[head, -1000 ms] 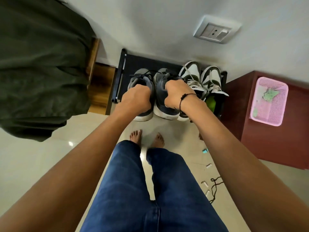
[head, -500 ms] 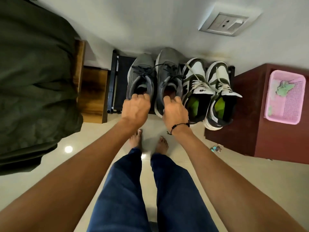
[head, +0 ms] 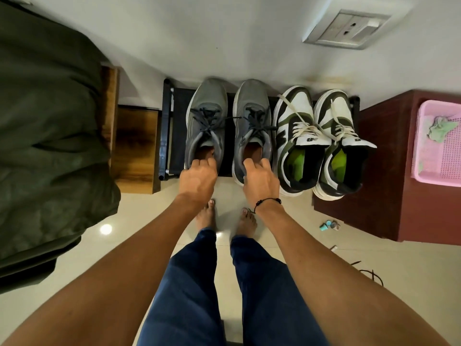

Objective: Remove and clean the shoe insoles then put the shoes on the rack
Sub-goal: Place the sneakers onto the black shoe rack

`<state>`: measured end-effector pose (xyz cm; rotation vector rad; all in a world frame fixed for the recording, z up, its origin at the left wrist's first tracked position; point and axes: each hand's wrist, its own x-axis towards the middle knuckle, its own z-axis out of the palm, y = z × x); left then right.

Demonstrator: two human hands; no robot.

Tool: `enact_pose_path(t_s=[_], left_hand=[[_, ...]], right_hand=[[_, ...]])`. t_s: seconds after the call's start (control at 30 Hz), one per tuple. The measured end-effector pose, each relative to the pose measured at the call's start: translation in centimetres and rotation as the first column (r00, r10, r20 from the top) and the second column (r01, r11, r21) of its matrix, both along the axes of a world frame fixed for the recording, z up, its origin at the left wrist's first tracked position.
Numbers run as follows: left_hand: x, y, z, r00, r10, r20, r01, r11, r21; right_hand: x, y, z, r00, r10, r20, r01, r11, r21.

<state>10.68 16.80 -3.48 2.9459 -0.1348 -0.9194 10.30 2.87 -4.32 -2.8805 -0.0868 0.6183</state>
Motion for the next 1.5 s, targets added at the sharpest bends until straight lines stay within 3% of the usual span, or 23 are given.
enact_pose_path(t_s=[0.33, 0.93, 1.27, 1.5], left_hand=[[0.2, 0.0, -1.7, 0.986, 0.157, -0.063, -0.164, 0.977, -0.138], [0.0, -0.6, -2.2, 0.997, 0.067, -0.028, -0.070, 0.991, -0.116], [0.3, -0.8, -1.6, 0.990, 0.097, -0.107, -0.113, 0.980, -0.162], [-0.8, -1.4, 1.0, 0.993, 0.036, -0.109, -0.049, 0.991, -0.125]], right_hand=[[0.3, -1.0, -1.7, 0.992, 0.042, -0.123, -0.049, 0.998, -0.051], [0.2, 0.0, -1.3, 0.991, 0.035, -0.131, -0.038, 0.999, -0.016], [0.2, 0.4, -0.7, 0.986, 0.015, -0.163, -0.015, 1.000, -0.002], [-1.0, -0.2, 1.7, 0.980, 0.037, -0.194, -0.036, 0.999, 0.009]])
